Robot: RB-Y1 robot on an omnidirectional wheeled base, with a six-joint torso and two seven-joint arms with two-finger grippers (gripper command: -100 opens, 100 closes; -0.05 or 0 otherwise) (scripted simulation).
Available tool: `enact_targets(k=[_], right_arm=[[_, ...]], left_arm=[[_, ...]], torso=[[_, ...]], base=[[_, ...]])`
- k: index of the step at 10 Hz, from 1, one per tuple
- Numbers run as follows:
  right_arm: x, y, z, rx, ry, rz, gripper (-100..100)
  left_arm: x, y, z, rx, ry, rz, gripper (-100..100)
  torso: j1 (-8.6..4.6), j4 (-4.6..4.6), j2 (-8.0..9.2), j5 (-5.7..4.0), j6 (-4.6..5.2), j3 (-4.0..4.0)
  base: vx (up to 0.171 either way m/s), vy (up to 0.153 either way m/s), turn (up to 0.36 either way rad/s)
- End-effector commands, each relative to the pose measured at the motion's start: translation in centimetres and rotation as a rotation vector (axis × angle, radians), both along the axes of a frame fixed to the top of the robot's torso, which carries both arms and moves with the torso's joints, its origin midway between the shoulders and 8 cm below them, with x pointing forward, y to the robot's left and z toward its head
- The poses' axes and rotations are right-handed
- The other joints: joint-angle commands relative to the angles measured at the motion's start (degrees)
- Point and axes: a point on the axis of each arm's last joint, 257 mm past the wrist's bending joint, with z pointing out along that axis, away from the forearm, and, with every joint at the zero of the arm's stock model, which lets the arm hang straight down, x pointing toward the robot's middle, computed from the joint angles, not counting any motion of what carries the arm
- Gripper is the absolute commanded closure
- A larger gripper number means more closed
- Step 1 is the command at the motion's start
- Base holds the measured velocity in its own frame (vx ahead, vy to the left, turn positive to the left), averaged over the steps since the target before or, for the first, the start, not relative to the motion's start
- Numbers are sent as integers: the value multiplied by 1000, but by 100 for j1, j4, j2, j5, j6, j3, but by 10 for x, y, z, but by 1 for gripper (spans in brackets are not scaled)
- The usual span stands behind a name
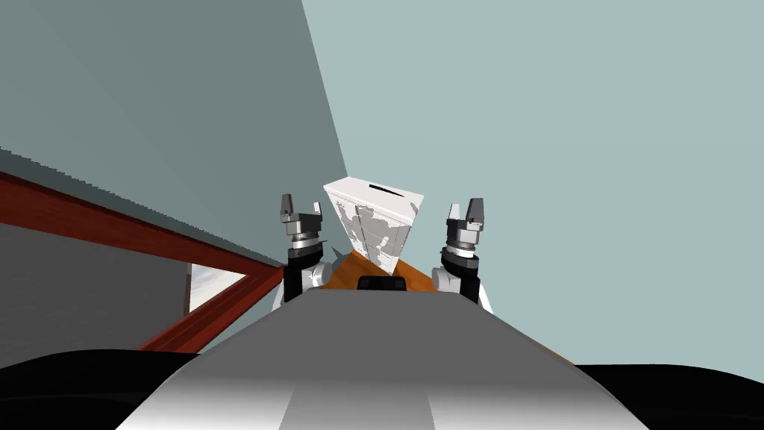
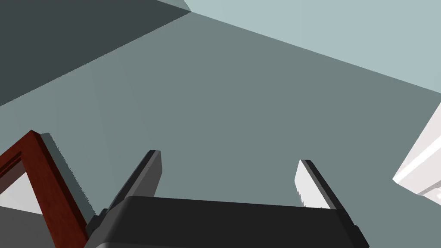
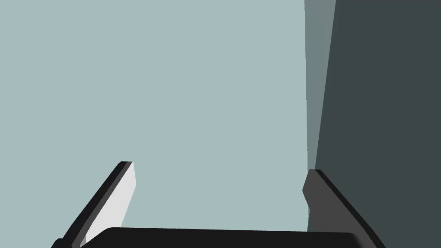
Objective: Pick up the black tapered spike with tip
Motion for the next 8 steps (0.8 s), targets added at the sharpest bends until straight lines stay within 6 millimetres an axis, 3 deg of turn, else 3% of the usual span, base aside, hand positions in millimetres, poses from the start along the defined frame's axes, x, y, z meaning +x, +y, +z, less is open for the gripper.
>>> enact_targets(k=[1,3,8], right_arm=[[-1,0,-4,-42,13,8,-100],[-5,-3,-13,-115,40,15,-100],[-18,-24,-42,-306,140,11,-100]], left_arm=[[0,0,0,0,0,0,0],[0,0,0,0,0,0,0],[0,0,0,0,0,0,0]], torso=[[0,0,0,0,0,0],[16,5,25,4,-1,14],[41,14,60,11,1,36]], base=[[-41,32,77],[-98,71,145],[-137,139,173]])
